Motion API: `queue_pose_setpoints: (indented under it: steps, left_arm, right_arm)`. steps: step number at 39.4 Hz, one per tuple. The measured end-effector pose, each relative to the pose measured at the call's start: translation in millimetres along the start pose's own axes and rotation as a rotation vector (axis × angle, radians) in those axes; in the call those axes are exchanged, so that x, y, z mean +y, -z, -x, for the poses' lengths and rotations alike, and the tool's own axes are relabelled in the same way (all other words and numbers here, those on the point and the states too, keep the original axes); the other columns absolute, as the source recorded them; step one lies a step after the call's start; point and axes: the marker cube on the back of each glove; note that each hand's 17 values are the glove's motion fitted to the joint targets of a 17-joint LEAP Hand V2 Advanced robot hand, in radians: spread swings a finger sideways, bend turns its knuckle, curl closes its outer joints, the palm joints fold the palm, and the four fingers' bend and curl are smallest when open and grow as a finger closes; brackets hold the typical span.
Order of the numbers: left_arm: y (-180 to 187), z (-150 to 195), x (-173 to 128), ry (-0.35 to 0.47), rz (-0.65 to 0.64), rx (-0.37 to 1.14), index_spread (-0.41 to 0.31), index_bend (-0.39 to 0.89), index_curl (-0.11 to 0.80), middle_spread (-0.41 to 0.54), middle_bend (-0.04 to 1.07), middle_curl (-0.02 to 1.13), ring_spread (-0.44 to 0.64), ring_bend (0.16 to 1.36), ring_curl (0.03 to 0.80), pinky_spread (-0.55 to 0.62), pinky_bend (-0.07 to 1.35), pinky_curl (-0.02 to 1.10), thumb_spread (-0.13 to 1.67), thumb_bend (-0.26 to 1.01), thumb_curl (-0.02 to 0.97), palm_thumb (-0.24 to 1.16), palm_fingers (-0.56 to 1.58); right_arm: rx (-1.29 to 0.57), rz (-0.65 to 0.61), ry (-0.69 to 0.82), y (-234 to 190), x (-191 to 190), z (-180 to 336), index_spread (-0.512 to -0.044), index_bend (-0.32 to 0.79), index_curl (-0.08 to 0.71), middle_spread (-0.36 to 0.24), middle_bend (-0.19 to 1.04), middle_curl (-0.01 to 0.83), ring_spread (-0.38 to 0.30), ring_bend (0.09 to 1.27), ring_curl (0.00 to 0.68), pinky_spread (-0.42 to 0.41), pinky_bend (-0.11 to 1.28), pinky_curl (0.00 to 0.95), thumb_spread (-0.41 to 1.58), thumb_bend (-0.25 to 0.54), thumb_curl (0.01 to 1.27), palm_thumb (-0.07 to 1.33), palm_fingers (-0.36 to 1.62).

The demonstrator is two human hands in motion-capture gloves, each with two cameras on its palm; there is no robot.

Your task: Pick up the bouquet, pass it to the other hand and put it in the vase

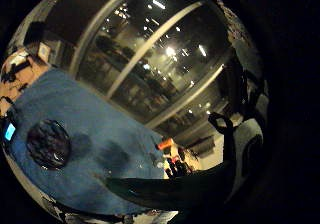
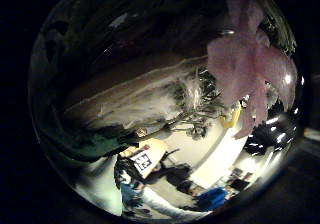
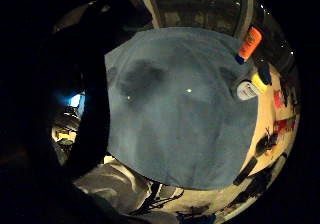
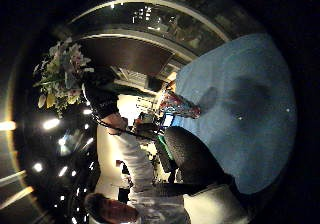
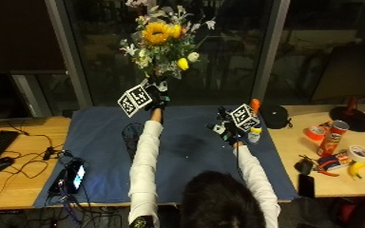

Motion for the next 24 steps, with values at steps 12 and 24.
queue_pose_setpoints:
  steps: [12, 24]
  left_arm:
    - [42.3, 28.5, -38.2, 0.015, -0.122, -0.048, -0.293, 0.32, 0.53, -0.36, 0.82, 0.58, -0.38, 0.9, 0.493, -0.41, 0.68, 0.48, 0.53, -0.03, 0.665, 0.82, 1.37]
    - [54.7, 92.5, -31.6, 0.111, 0.003, 0.011, -0.293, 0.3, 0.549, -0.358, 0.81, 0.58, -0.38, 0.89, 0.492, -0.42, 0.68, 0.48, 0.51, -0.04, 0.684, 0.82, 1.37]
  right_arm:
    - [0.037, -0.025, -0.029, 15.7, 14.7, -27.5, -0.31, 0.08, 0.203, 0.059, 0.2, 0.362, 0.17, 0.6, 0.323, 0.303, 0.88, 0.402, 1.01, -0.03, 0.36, 0.44, 0.08]
    - [0.105, 0.051, -0.035, 6.5, 26.9, -24.5, -0.292, 0.12, 0.208, 0.071, 0.21, 0.356, 0.173, 0.57, 0.308, 0.311, 0.81, 0.366, 1.03, -0.027, 0.35, 0.44, 0.11]
